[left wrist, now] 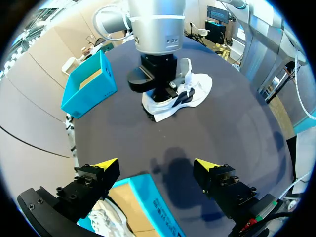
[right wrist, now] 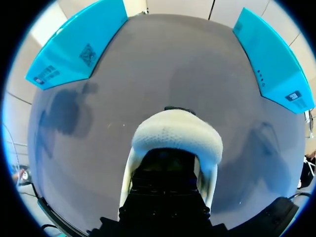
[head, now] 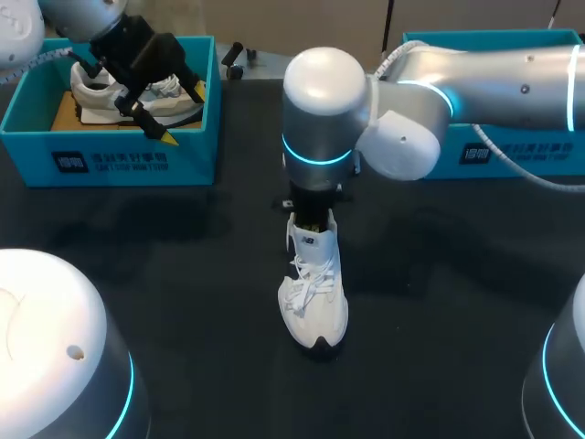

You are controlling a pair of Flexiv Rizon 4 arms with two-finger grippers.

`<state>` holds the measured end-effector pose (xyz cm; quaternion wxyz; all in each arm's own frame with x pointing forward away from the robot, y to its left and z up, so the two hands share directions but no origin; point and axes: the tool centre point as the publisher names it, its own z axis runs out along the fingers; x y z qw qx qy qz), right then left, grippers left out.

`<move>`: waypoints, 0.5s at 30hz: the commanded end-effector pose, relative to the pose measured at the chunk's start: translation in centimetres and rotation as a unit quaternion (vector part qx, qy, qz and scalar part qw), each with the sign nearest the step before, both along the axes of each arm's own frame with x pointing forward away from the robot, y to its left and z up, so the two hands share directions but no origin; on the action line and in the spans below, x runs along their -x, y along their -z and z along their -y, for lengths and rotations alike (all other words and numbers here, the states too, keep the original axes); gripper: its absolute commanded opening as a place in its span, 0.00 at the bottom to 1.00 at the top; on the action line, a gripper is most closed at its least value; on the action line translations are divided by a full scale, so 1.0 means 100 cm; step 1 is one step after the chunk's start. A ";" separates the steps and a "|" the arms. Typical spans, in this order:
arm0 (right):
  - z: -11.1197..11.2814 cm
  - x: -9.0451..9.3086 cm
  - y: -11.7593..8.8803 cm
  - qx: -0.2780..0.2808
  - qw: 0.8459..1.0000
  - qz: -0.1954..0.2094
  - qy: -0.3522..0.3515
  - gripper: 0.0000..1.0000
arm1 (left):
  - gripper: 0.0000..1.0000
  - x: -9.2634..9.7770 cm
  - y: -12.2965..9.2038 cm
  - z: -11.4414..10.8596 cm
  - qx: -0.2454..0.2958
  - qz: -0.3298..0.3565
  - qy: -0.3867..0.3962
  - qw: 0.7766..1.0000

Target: Take the shoe out of the shoebox, open the shoe tongue, remove and reinsert the insole, then place the shoe into the shoebox

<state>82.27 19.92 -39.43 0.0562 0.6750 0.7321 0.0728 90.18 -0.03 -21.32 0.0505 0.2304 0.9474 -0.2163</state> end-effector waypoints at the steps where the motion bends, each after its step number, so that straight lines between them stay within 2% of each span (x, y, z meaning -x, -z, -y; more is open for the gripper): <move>1: 0.004 0.007 -0.023 0.013 1.000 -0.025 0.001 0.00 | 1.00 0.000 0.000 0.000 -0.001 0.000 0.000 1.000; 8: 0.007 0.020 -0.045 0.018 0.997 -0.076 0.015 0.00 | 1.00 0.000 0.000 0.000 -0.001 0.000 0.000 1.000; 15: 0.003 0.034 -0.055 0.017 0.990 -0.139 0.026 0.00 | 1.00 0.000 0.000 0.000 -0.001 0.000 0.000 1.000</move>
